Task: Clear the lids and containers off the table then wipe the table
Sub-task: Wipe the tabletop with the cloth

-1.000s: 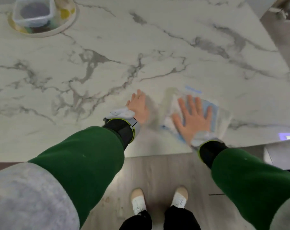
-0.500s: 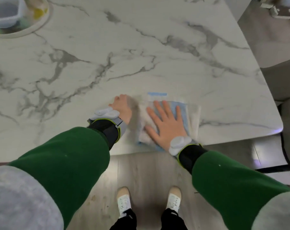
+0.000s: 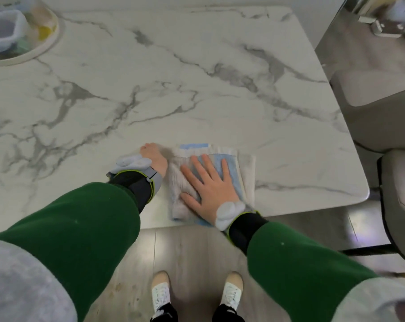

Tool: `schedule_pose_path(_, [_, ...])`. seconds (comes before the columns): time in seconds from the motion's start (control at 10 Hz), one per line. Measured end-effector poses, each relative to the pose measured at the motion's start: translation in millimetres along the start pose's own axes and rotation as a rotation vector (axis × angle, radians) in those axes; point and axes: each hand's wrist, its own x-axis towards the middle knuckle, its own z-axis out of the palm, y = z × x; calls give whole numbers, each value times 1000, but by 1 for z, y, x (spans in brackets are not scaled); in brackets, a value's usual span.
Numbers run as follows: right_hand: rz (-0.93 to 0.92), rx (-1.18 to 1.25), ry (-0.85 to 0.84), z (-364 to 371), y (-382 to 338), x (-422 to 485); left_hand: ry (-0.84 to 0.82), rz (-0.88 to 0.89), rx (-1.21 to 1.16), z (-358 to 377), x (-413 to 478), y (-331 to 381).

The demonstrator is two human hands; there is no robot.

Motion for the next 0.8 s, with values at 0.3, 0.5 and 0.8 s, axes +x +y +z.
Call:
schedule_pose_path(0.3, [493,25,25,-17,64,8,-7,-67,-8,0,4,6])
schedule_pose_path(0.5, [-84,-60,-69,-9,24,28,45,-119,-86,-10,15,2])
schedule_pose_path(0.8, [573,84,18,-29,81,103,-25,93,51,-32,77,8])
